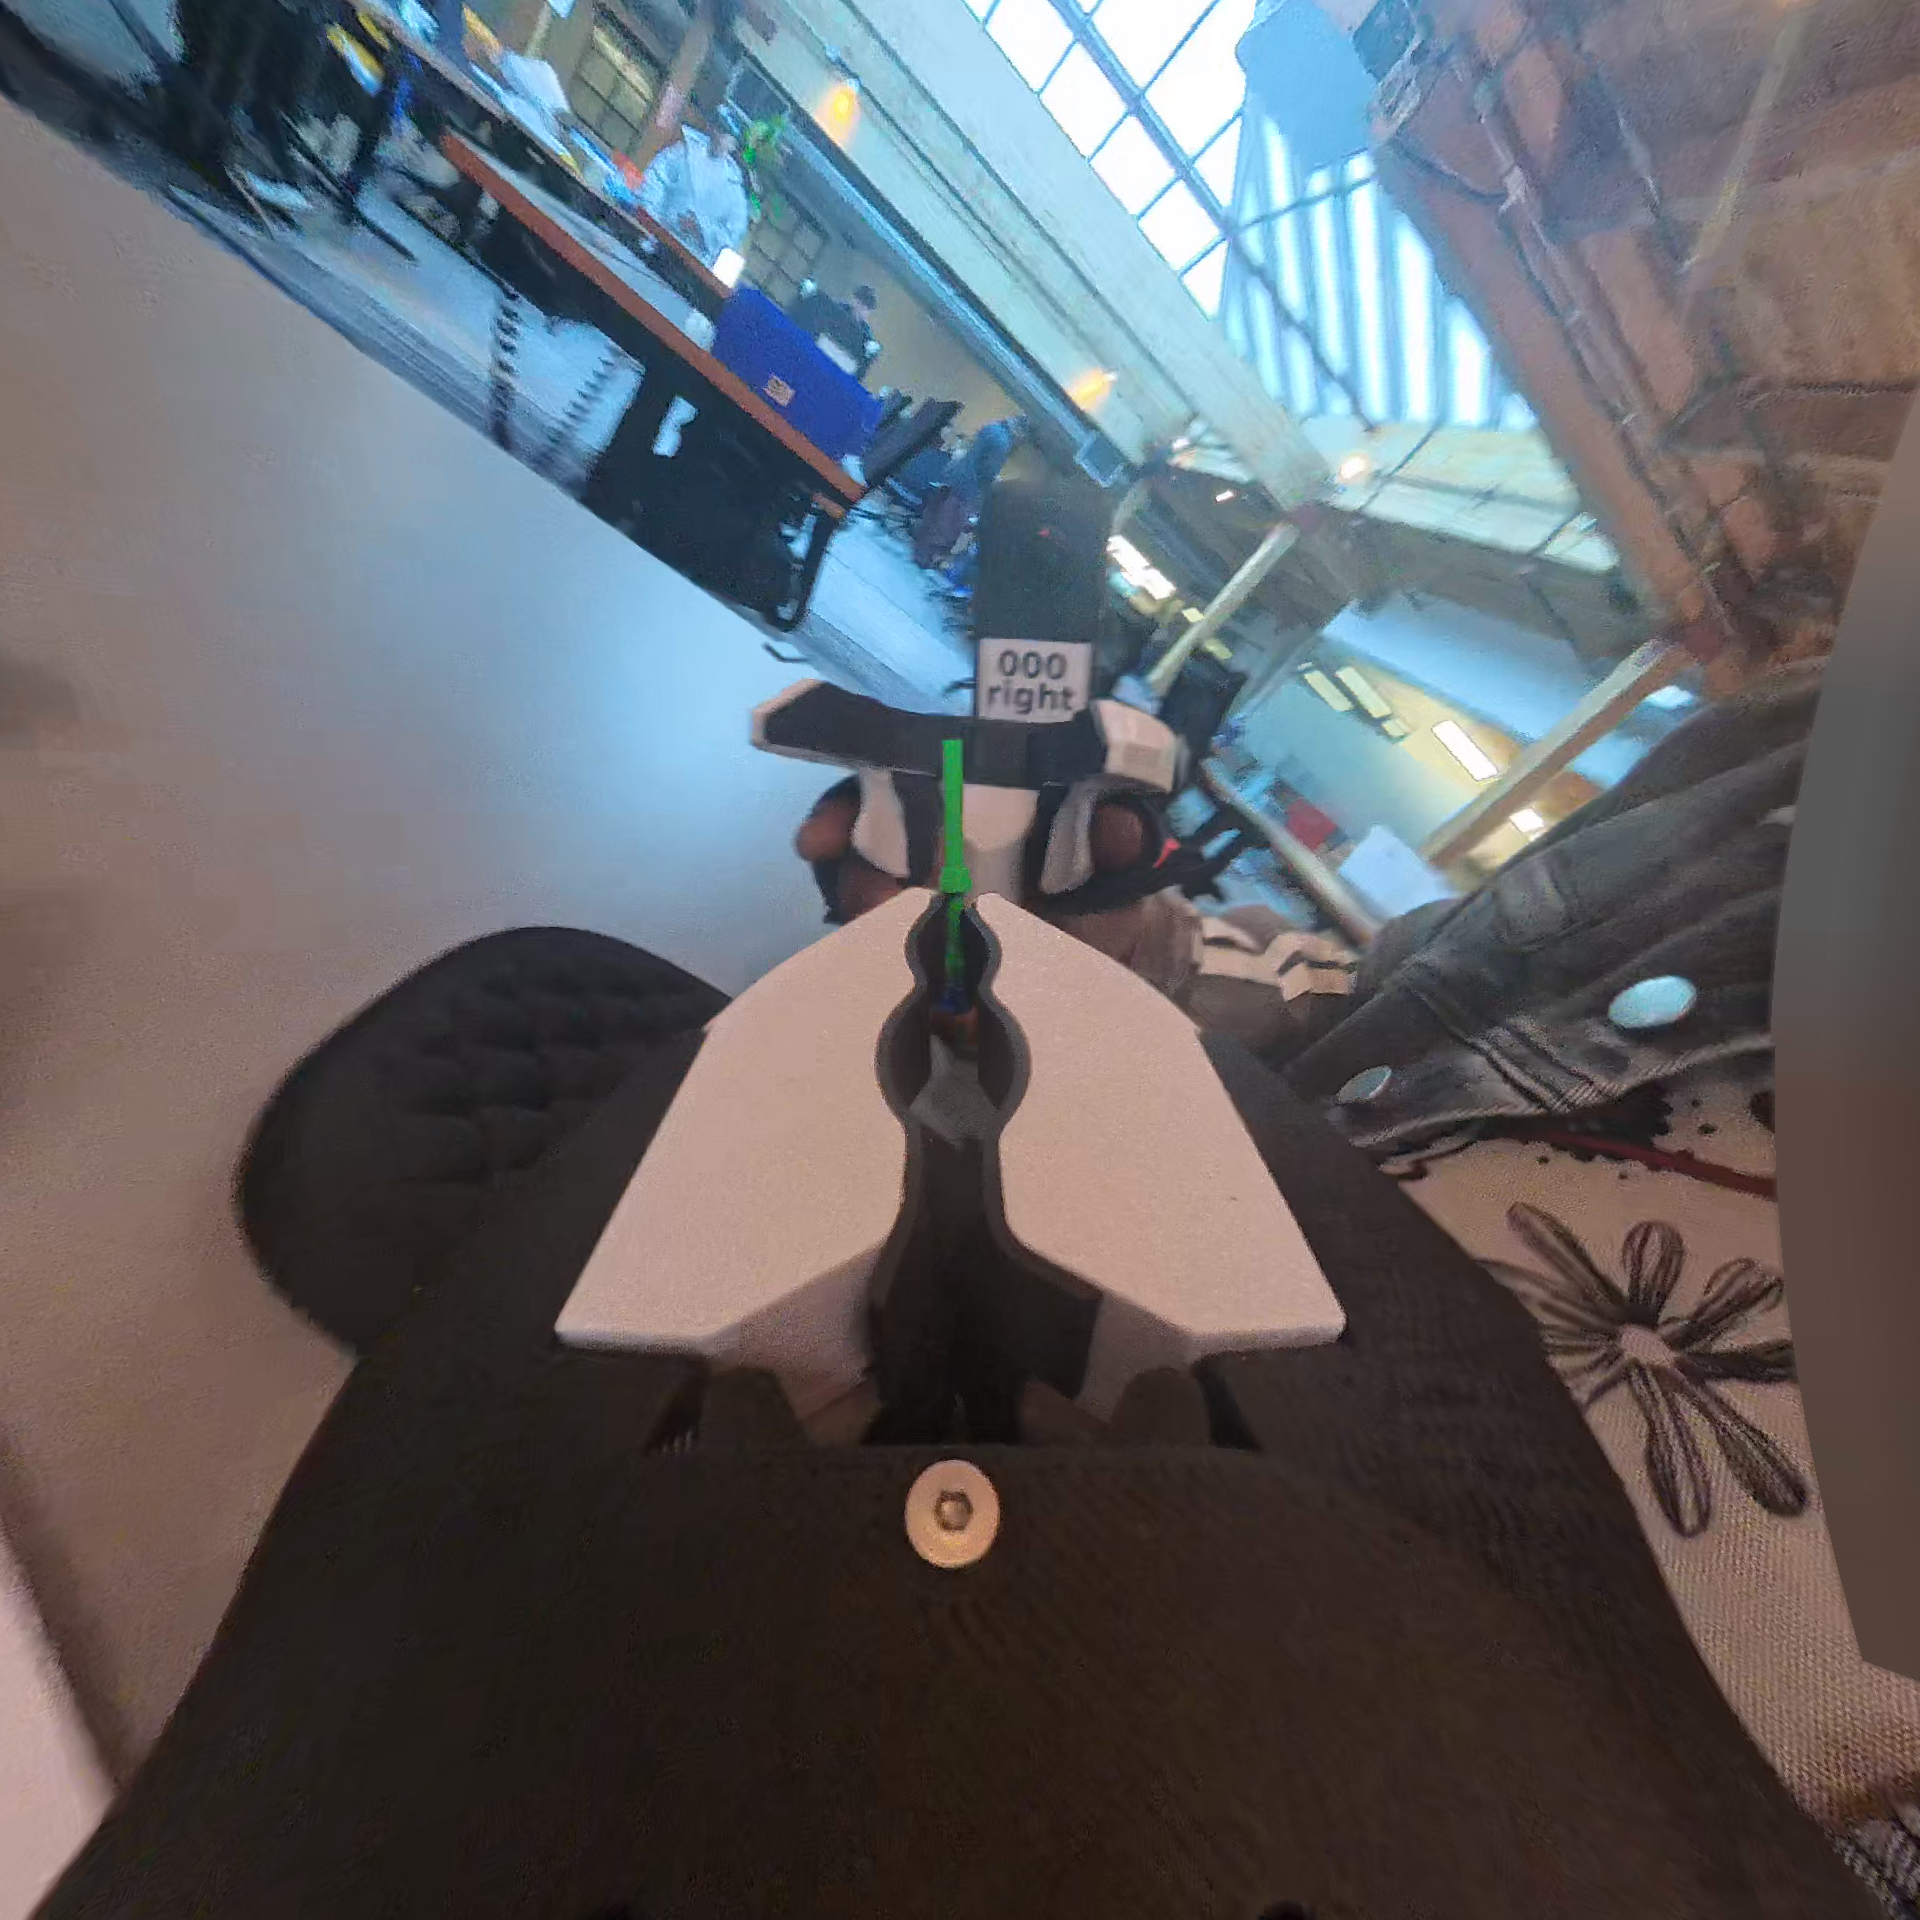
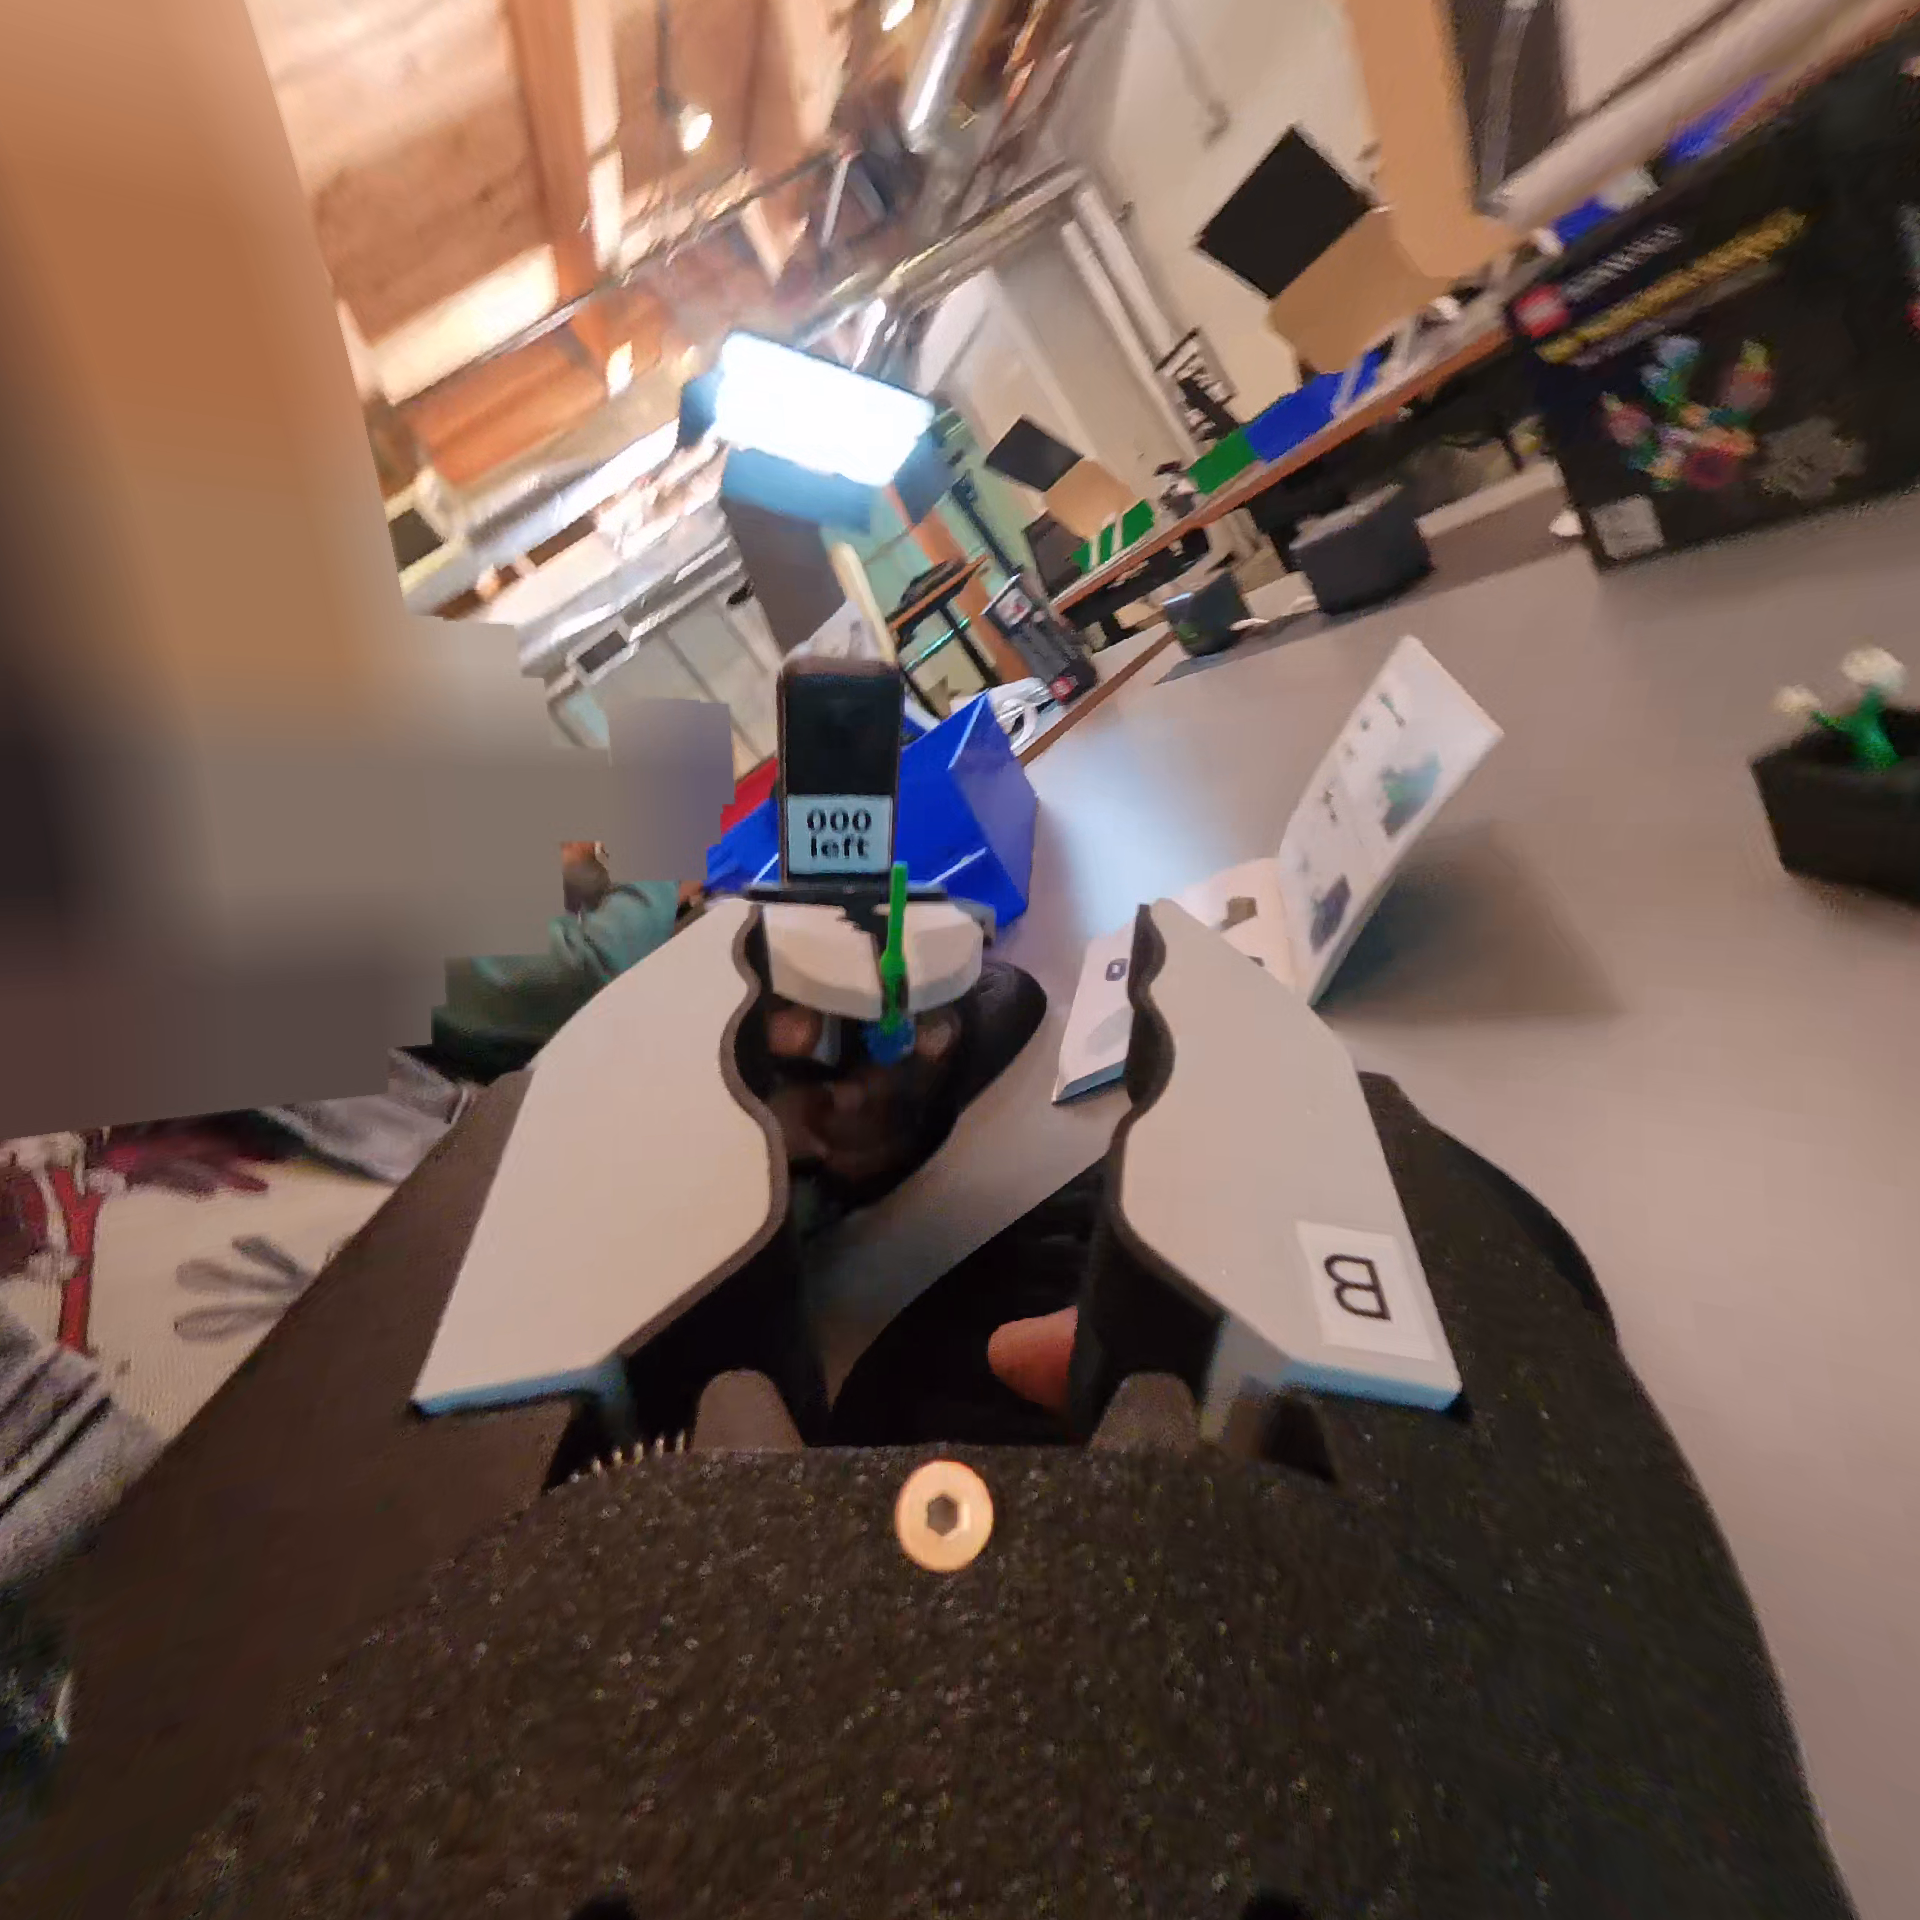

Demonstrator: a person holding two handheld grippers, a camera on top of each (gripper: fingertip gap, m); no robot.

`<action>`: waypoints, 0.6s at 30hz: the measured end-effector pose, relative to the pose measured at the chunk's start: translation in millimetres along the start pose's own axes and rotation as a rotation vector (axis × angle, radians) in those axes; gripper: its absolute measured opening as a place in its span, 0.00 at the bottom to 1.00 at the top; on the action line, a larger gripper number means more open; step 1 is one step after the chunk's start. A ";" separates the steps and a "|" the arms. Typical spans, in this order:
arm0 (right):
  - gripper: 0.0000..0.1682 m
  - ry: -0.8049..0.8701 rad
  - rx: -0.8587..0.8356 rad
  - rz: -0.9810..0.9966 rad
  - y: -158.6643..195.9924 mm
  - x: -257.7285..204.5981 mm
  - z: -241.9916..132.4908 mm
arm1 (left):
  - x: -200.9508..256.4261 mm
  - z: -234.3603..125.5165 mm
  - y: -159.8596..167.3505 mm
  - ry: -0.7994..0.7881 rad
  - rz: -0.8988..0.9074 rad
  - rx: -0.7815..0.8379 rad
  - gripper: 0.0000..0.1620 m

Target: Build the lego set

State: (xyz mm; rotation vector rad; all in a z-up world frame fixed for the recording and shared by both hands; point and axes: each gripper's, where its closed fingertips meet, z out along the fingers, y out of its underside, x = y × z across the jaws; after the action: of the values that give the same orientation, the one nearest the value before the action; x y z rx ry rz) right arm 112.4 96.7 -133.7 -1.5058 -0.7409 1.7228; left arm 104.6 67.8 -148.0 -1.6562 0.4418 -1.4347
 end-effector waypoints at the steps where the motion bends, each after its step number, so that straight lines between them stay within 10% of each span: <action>1: 0.39 -0.011 -0.025 -0.046 0.4 -3.8 1.9 | 0.5 -6.7 -3.5 -0.046 0.061 -0.007 0.02; 8: 0.28 0.007 -0.120 -0.279 5.7 -2.8 7.1 | -11.2 -90.4 -35.9 -0.467 0.323 0.043 0.02; 18: 0.46 0.114 0.052 -0.629 -32.2 9.9 32.1 | -44.3 -160.6 -43.6 -0.991 0.778 -0.147 0.02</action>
State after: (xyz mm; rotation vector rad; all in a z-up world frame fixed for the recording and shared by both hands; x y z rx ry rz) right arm 84.8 124.5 -108.6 -1.1546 -0.9730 1.1633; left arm -67.6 64.0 -148.7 -1.7843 0.5149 0.0347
